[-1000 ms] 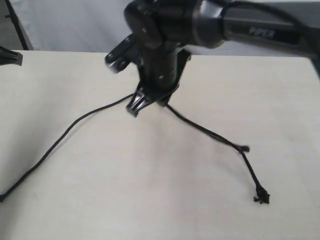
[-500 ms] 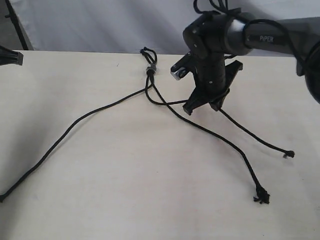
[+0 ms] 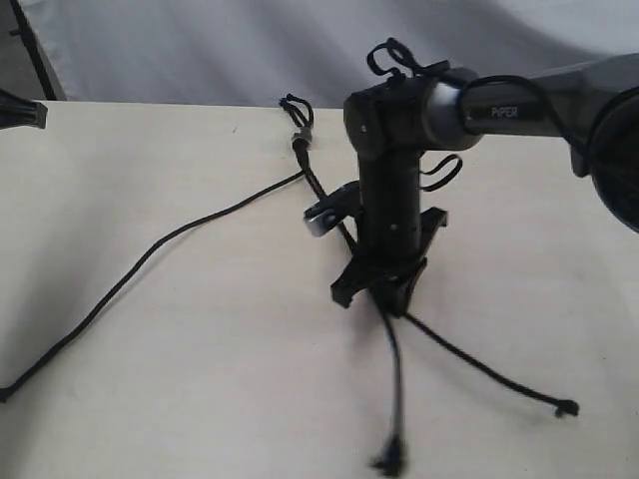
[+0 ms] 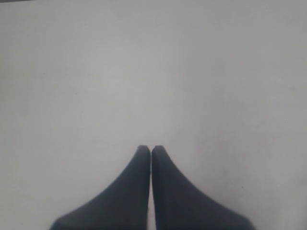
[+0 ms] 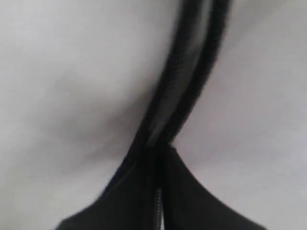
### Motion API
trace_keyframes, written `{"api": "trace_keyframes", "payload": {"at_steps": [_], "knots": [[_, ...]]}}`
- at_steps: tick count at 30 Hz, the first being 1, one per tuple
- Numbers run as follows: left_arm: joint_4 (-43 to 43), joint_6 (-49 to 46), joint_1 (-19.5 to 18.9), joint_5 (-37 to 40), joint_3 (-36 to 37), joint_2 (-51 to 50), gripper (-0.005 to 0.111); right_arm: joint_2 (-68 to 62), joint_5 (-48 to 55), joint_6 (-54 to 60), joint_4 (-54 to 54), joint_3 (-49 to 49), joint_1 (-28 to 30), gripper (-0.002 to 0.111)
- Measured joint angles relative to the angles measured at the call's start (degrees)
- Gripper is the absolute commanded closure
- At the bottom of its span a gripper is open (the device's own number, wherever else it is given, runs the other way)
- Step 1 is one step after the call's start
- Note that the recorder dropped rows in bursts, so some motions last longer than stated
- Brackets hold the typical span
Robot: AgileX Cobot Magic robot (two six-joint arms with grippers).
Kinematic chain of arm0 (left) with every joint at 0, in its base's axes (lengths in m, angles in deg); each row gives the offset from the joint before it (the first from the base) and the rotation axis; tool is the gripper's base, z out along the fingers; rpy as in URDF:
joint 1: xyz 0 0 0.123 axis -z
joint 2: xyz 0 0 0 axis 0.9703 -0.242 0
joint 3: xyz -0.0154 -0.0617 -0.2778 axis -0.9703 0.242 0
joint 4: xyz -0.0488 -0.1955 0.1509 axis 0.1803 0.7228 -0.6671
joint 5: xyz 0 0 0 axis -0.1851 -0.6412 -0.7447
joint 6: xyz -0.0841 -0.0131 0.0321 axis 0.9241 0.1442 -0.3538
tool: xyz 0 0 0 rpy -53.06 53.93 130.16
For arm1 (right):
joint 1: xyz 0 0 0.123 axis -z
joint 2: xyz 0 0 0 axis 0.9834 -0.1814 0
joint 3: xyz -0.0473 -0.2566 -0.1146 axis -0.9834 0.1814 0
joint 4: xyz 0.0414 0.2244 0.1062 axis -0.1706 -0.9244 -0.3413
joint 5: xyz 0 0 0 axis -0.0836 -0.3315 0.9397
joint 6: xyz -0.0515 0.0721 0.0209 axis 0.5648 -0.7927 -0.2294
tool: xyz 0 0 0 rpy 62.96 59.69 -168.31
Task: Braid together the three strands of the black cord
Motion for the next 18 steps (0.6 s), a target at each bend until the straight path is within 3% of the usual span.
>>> {"api": "trace_keyframes", "payload": {"at_steps": [4, 10, 13, 18], "knots": [[0.00, 0.00, 0.00, -0.10, 0.00, 0.00, 0.105, 0.95, -4.25, 10.52, -11.31, 0.33, -5.49, 0.108], [0.00, 0.00, 0.00, -0.10, 0.00, 0.00, 0.105, 6.73, -7.61, 15.64, -10.67, 0.86, -8.93, 0.108], [0.37, 0.00, 0.00, -0.10, 0.00, 0.00, 0.105, 10.77, -7.36, 13.85, -8.66, 1.22, -7.59, 0.108], [0.61, 0.00, 0.00, -0.10, 0.00, 0.00, 0.105, 16.65, -10.21, 9.26, -6.46, 1.36, 1.06, 0.108]]}}
